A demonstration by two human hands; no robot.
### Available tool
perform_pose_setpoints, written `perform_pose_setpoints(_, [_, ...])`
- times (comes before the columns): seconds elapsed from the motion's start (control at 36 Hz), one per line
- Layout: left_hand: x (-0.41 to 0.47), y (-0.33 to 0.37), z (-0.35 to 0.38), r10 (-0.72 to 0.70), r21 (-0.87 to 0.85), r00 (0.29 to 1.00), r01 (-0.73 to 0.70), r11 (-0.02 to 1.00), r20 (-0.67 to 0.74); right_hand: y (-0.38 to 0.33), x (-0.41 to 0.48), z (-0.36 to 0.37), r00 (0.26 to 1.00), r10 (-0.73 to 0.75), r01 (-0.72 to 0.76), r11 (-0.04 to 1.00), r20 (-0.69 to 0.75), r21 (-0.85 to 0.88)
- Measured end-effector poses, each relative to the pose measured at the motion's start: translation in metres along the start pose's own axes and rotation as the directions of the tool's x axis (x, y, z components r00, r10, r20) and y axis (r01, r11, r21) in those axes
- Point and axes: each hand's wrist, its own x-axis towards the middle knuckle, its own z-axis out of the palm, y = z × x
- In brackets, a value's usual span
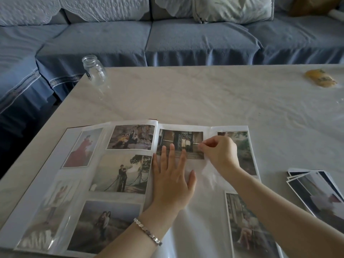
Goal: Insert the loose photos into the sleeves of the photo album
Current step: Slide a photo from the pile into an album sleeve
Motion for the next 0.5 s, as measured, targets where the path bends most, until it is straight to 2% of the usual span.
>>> perform_pose_setpoints(0.14, [-0.0001, 0.0002, -0.0006, -0.005, 0.012, 1.0, 0.004, 1.0, 0.026, 0.0034, -0.0028, 0.0012, 0.998, -0.013, 0.013, 1.0, -0.054, -0.007])
perform_pose_setpoints(0.5, [-0.0014, 0.0003, -0.0049, -0.008, -0.026, 0.998, 0.009, 1.0, 0.065, 0.0051, 0.0063, -0.0055, 0.996, 0.09, -0.091, 0.992, 0.016, 0.092])
